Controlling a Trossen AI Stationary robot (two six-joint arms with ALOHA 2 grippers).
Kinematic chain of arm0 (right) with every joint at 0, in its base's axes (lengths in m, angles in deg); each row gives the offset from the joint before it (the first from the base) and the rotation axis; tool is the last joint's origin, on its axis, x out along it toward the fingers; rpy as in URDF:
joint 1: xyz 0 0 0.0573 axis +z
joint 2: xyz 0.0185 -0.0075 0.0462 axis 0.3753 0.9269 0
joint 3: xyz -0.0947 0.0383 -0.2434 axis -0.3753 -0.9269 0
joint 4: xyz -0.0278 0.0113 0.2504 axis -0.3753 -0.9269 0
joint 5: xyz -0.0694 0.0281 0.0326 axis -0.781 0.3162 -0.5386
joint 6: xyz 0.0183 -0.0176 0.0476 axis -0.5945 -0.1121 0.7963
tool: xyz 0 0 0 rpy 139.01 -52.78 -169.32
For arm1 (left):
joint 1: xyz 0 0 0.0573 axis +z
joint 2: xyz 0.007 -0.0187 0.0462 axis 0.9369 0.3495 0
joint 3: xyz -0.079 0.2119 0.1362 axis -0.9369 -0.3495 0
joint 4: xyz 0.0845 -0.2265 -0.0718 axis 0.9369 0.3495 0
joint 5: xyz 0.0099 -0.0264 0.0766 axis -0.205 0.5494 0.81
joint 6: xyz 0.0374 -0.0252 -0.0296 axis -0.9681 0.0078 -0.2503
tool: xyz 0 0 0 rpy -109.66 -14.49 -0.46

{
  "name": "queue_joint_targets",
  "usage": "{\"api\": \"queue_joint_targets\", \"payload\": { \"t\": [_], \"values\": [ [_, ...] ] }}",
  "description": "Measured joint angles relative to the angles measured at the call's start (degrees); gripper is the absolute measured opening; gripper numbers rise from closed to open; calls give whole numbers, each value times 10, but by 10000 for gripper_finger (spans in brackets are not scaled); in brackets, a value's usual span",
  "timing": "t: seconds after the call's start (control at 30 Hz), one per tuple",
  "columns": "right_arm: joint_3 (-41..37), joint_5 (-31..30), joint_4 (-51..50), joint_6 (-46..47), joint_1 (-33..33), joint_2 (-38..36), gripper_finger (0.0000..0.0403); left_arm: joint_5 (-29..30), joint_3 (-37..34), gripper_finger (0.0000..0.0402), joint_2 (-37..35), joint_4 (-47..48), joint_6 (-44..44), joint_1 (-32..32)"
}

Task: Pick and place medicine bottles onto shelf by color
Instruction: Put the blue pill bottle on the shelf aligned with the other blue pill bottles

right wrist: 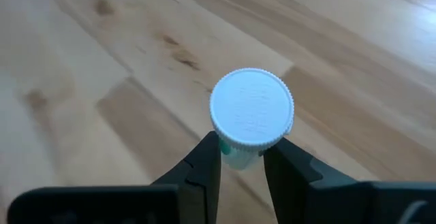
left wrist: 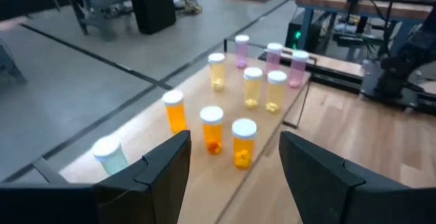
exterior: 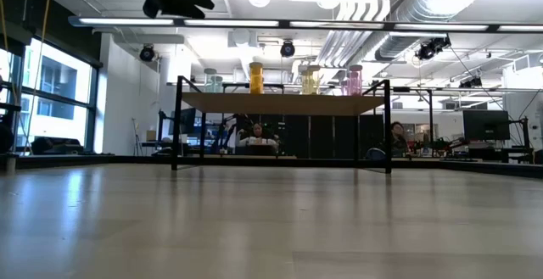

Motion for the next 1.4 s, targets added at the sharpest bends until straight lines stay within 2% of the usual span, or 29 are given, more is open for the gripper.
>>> {"api": "queue_joint_targets", "payload": {
  "t": [0.27,0.6,0.87,1.1,1.4],
  "values": [
    [59,-15,3,-64,-42,0,83,-48,0,211,0,35,32,0],
    [150,-12,13,-199,-134,0,83,-179,0,211,0,35,60,0],
    [233,41,41,-338,-226,0,83,-292,0,211,0,35,60,0],
    [284,83,112,-479,-298,0,83,-348,0,211,0,35,54,0],
    [321,169,205,-592,-385,0,83,-430,0,211,0,35,54,0]
  ]
}}
